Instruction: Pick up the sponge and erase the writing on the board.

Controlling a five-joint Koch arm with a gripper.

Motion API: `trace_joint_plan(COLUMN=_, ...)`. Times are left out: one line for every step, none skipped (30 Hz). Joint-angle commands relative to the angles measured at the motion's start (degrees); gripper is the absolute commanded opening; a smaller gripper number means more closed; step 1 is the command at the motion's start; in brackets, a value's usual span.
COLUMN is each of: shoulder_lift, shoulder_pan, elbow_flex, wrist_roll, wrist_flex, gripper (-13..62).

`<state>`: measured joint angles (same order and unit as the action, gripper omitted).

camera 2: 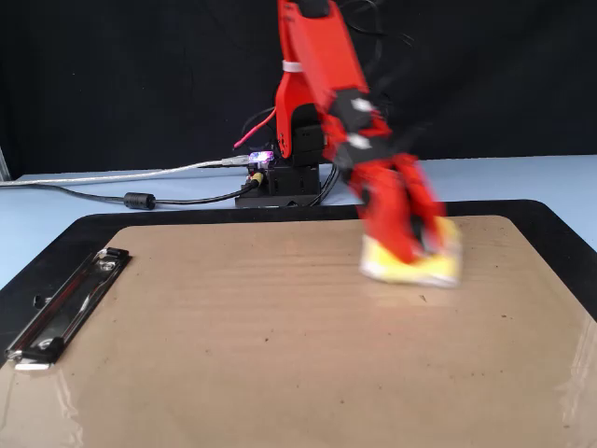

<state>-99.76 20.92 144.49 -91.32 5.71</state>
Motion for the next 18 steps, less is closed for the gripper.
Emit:
trace_joint_plan(shoulder_lift=-3.43, shoulder_pan=-1.85, elbow_flex=-0.53, wrist_roll=5.71, wrist_flex=0.26, gripper=-8.0)
trace_joint_plan(shoulder_lift=0.26, shoulder_pan=-2.20, elbow_flex=-3.52, wrist_roll=6.77, wrist_flex=0.35, gripper=-8.0)
trace_joint_plan(shoulder_lift=4.57, shoulder_pan=-2.37, elbow_flex=-7.47, wrist_roll=7.03, wrist_flex=0.35, gripper=-8.0)
trace_joint_plan(shoulder_lift=11.69, shoulder_pan=-2.37, elbow_flex=-13.80, wrist_roll=7.03, wrist_flex=0.44, gripper=-8.0)
trace_joint_plan(shoulder_lift=16.26, shoulder_pan=-2.37, elbow_flex=-18.46, wrist_roll=7.03, wrist_flex=0.44, gripper=-8.0)
trace_joint_plan(shoulder_lift=22.24, shoulder_pan=-2.29, elbow_flex=-24.96, wrist_roll=6.94, wrist_flex=0.44, gripper=-8.0)
trace_joint_plan(shoulder_lift=25.14, shoulder_pan=-2.29, elbow_flex=-28.65, wrist_roll=6.94, wrist_flex=0.35, gripper=-8.0)
trace_joint_plan(shoulder_lift=27.77, shoulder_pan=-1.67, elbow_flex=-32.70, wrist_roll=6.86, wrist_flex=-0.26, gripper=-7.9)
trace_joint_plan(shoulder_lift=27.77, shoulder_pan=-1.32, elbow_flex=-33.75, wrist_roll=6.77, wrist_flex=-0.44, gripper=-8.0)
trace_joint_plan(shoulder_lift=27.16, shoulder_pan=-0.09, elbow_flex=-33.57, wrist_roll=6.68, wrist_flex=-0.62, gripper=-7.9)
trace_joint_plan(shoulder_lift=25.75, shoulder_pan=0.97, elbow_flex=-32.78, wrist_roll=6.59, wrist_flex=-1.41, gripper=-7.9)
trace_joint_plan(shoulder_lift=21.97, shoulder_pan=1.76, elbow_flex=-29.53, wrist_roll=6.59, wrist_flex=-3.69, gripper=-8.0)
trace_joint_plan(shoulder_lift=17.84, shoulder_pan=1.76, elbow_flex=-25.58, wrist_roll=6.50, wrist_flex=-5.45, gripper=-8.0)
trace_joint_plan(shoulder_lift=9.49, shoulder_pan=1.76, elbow_flex=-18.46, wrist_roll=6.59, wrist_flex=-7.47, gripper=-8.0)
trace_joint_plan(shoulder_lift=0.00, shoulder_pan=1.58, elbow_flex=-11.07, wrist_roll=6.59, wrist_flex=-9.49, gripper=-8.0)
trace_joint_plan(shoulder_lift=-5.89, shoulder_pan=1.32, elbow_flex=-7.03, wrist_roll=6.59, wrist_flex=-11.16, gripper=-7.9)
trace_joint_plan(shoulder_lift=-13.71, shoulder_pan=1.14, elbow_flex=-2.37, wrist_roll=6.59, wrist_flex=-14.06, gripper=-8.0)
trace_joint_plan(shoulder_lift=-17.58, shoulder_pan=1.49, elbow_flex=-0.44, wrist_roll=6.50, wrist_flex=-16.17, gripper=-7.9)
